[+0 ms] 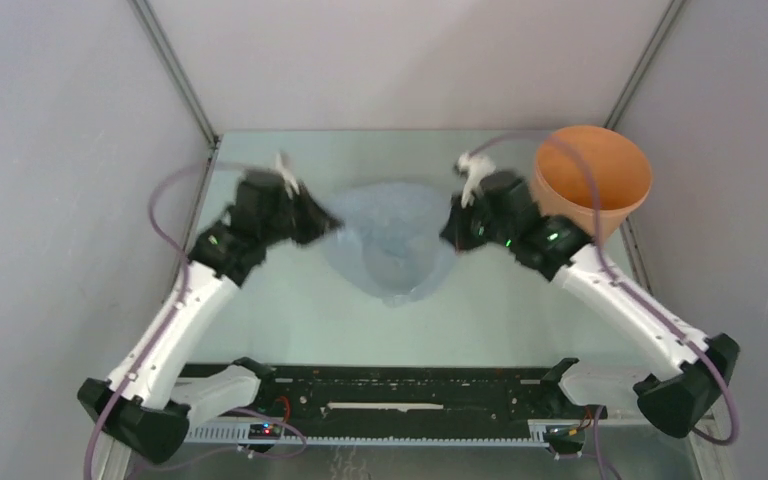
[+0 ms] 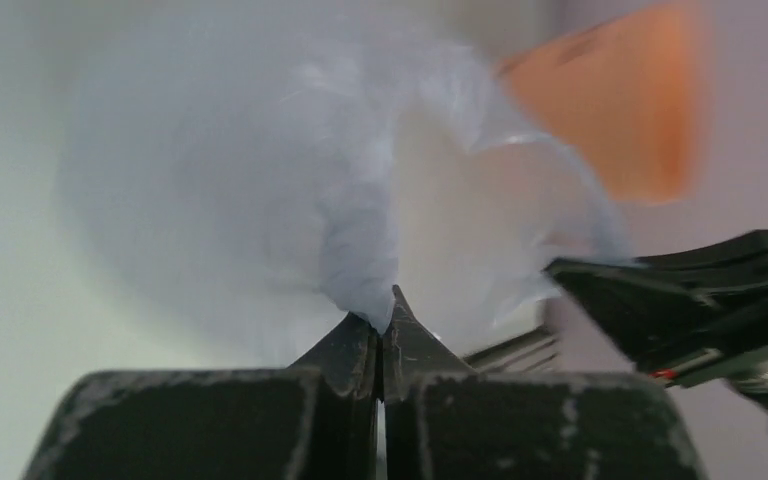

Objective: Put the trash bags into the trash bin

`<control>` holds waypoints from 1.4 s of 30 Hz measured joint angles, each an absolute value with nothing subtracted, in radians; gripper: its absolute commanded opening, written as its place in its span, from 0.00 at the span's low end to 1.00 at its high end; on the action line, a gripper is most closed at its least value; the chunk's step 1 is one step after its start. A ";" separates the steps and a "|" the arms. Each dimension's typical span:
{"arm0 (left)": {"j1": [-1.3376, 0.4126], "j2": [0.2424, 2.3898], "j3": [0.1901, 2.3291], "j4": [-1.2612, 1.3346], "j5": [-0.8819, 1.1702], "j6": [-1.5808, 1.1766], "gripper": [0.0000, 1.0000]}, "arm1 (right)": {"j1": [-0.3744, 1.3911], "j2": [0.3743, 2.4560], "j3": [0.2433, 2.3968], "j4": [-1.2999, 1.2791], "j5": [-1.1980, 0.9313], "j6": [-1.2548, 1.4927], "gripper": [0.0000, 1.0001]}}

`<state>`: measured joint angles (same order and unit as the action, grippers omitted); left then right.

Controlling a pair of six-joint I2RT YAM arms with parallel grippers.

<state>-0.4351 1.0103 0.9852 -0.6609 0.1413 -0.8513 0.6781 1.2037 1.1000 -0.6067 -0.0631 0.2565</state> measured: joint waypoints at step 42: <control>-0.385 1.400 2.388 -0.592 0.221 -0.762 0.00 | 0.597 1.217 2.004 -0.465 -0.068 0.253 0.00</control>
<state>-0.3855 1.4002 2.3882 -0.5919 0.2214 -0.7624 0.5968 1.2175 2.0041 -0.4648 -0.0685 0.2535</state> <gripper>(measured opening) 0.009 0.009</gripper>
